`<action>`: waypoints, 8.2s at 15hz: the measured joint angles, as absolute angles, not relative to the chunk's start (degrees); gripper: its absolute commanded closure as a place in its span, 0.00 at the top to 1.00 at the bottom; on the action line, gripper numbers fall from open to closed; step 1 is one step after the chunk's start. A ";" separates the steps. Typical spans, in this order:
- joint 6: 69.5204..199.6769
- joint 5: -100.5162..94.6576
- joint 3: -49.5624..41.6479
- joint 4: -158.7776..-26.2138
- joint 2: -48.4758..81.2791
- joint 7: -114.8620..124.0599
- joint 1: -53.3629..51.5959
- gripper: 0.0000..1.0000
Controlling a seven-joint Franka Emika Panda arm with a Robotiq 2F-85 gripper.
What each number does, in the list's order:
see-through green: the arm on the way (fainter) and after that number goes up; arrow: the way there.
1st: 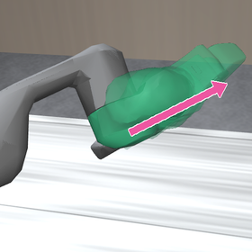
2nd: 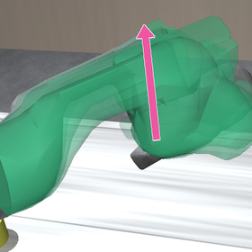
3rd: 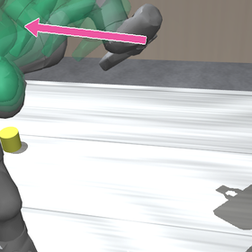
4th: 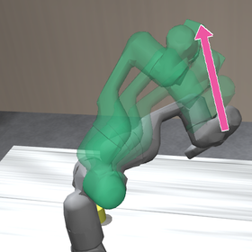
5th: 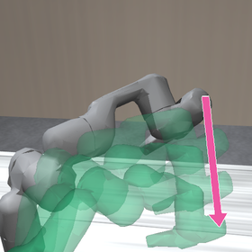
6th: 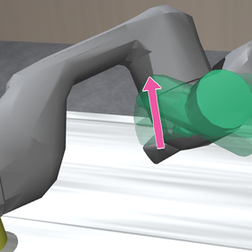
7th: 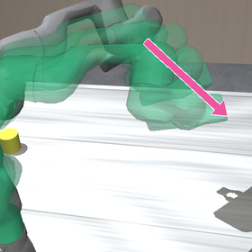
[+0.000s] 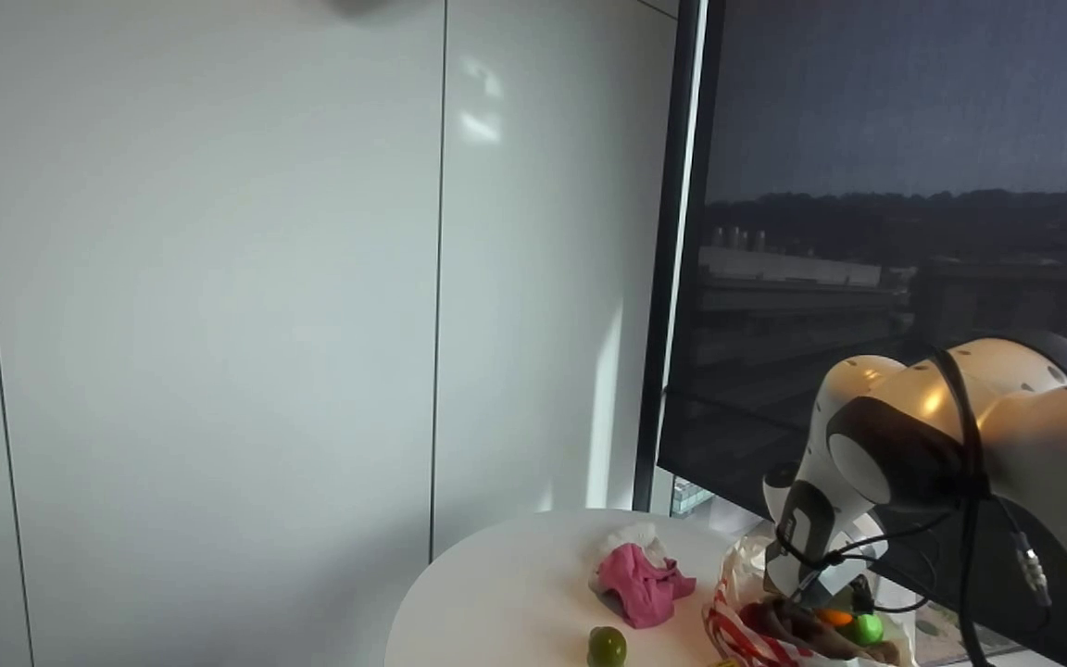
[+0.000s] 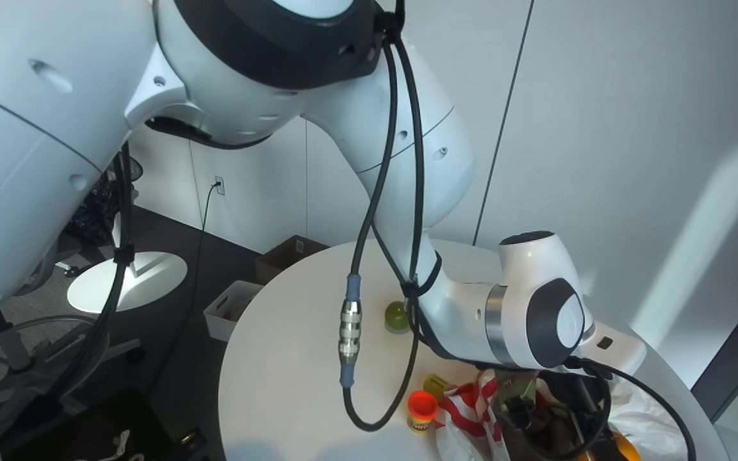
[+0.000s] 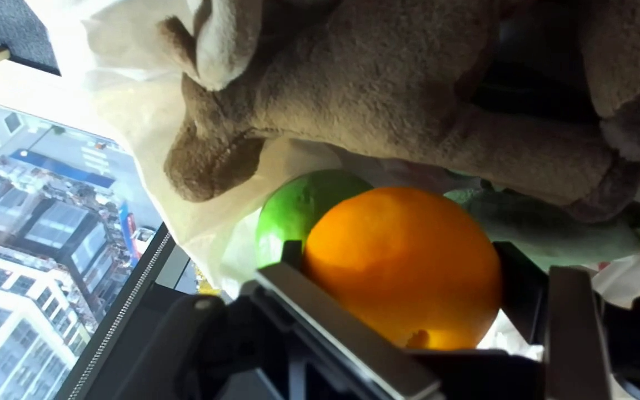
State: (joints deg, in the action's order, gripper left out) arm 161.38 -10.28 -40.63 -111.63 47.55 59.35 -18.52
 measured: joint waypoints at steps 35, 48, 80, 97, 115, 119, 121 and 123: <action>162.46 6.80 3.20 -106.85 41.79 25.24 -8.04 1.00; 162.55 6.67 1.71 -103.14 47.24 17.77 -8.83 0.45; 161.24 2.51 -31.55 -121.00 33.34 50.80 -13.29 1.00; 153.04 1.81 -17.77 -122.01 28.14 52.32 -13.04 1.00; 162.89 -1.74 -14.94 -135.17 28.20 52.65 -11.80 1.00; 165.53 -1.67 -14.93 -134.65 30.44 51.15 -11.35 0.56; 166.26 -1.45 -14.93 -134.52 31.15 50.34 -11.34 0.42; 166.80 -1.21 -14.93 -134.51 31.68 49.71 -11.33 0.27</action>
State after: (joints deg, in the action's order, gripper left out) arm 166.80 -1.21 -14.93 -134.51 31.68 49.71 -11.33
